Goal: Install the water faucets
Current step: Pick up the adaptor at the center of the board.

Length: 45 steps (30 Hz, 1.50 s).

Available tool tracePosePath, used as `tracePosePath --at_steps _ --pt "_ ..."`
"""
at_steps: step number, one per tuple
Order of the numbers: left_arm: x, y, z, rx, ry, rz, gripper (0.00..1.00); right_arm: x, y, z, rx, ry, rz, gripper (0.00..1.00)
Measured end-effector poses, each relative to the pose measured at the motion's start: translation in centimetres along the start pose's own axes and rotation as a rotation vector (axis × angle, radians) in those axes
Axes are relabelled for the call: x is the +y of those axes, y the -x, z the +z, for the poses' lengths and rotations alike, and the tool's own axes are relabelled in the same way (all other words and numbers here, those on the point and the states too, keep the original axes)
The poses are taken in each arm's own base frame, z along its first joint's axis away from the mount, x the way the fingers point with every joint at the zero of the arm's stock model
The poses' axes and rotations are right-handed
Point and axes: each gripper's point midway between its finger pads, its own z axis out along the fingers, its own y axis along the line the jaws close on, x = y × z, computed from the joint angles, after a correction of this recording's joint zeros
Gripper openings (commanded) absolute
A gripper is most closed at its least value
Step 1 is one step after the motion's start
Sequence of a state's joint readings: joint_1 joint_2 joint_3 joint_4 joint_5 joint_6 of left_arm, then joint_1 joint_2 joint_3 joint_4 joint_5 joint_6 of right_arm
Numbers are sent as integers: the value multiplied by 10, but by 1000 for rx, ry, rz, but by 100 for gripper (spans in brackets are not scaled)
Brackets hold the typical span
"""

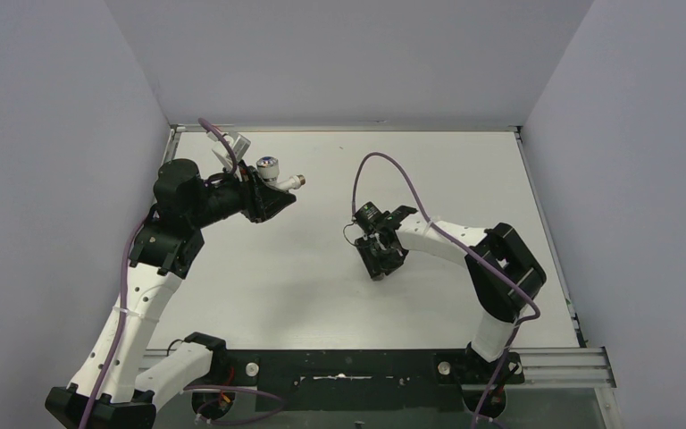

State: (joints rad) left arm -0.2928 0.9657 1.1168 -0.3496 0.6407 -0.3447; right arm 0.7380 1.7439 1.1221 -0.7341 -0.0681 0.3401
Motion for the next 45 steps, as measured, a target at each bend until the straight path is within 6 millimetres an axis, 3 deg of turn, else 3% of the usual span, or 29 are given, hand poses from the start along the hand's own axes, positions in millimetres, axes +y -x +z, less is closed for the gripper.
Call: tracePosePath --at_steps 14,18,23,45 --pt "0 0 0 0 0 0 0 -1 0 1 4 -1 -10 24" --pt "0 0 0 0 0 0 0 -1 0 1 4 -1 -12 33" --pt "0 0 0 0 0 0 0 -1 0 1 4 -1 -12 36" --pt "1 -1 1 3 2 -3 0 -1 0 1 2 -1 -13 37"
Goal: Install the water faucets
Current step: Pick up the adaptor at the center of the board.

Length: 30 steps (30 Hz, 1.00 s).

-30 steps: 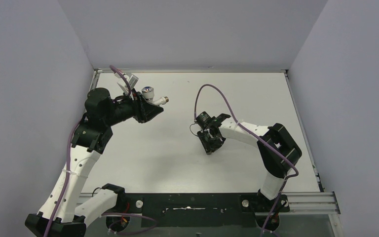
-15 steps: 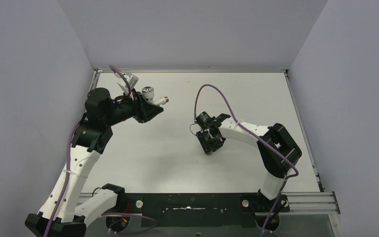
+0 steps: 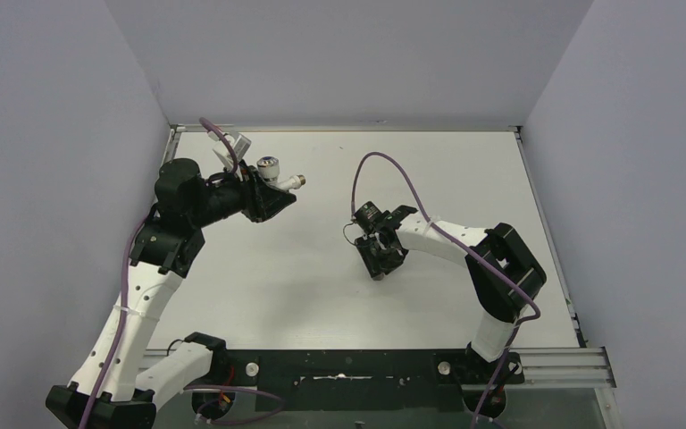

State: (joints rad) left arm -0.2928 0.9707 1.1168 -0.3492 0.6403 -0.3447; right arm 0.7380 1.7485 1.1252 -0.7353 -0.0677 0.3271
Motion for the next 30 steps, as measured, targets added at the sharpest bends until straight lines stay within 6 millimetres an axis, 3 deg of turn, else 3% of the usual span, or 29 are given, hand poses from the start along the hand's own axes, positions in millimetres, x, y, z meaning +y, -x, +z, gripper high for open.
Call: tracePosePath --at_steps 30 --pt "1 -1 1 2 1 -2 0 0 0 -4 10 -4 -3 35"
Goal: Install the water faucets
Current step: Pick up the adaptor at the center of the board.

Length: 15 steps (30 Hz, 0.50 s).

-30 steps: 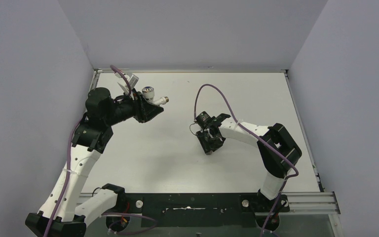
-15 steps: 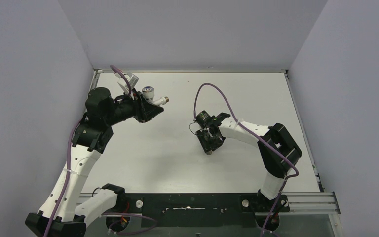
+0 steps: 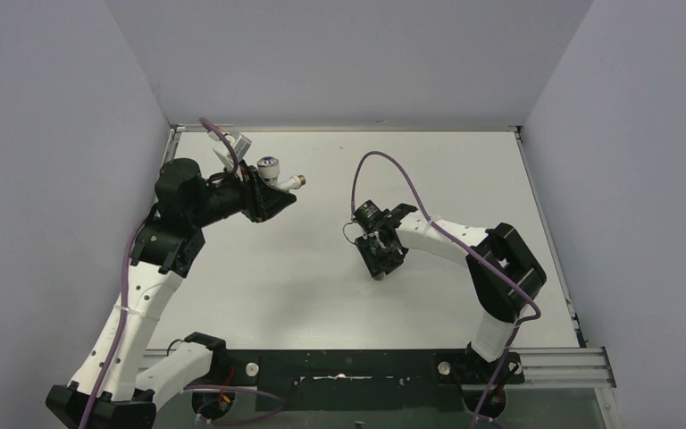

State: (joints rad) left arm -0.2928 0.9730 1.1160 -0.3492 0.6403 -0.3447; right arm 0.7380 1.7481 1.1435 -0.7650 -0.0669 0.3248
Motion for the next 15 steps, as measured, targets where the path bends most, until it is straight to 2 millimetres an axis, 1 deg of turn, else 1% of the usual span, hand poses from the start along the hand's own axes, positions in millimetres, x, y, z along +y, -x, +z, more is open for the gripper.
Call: tracePosePath --at_steps 5,8,10,15 --pt "0 0 0 1 0 0 0 0 0 0 -1 0 0 32" --pt "0 0 0 1 0 -1 0 0 0 0 -1 0 0 28" --pt "0 0 0 1 0 -1 0 0 0 0 -1 0 0 25" --pt "0 0 0 1 0 -1 0 0 0 0 -2 -1 -1 12"
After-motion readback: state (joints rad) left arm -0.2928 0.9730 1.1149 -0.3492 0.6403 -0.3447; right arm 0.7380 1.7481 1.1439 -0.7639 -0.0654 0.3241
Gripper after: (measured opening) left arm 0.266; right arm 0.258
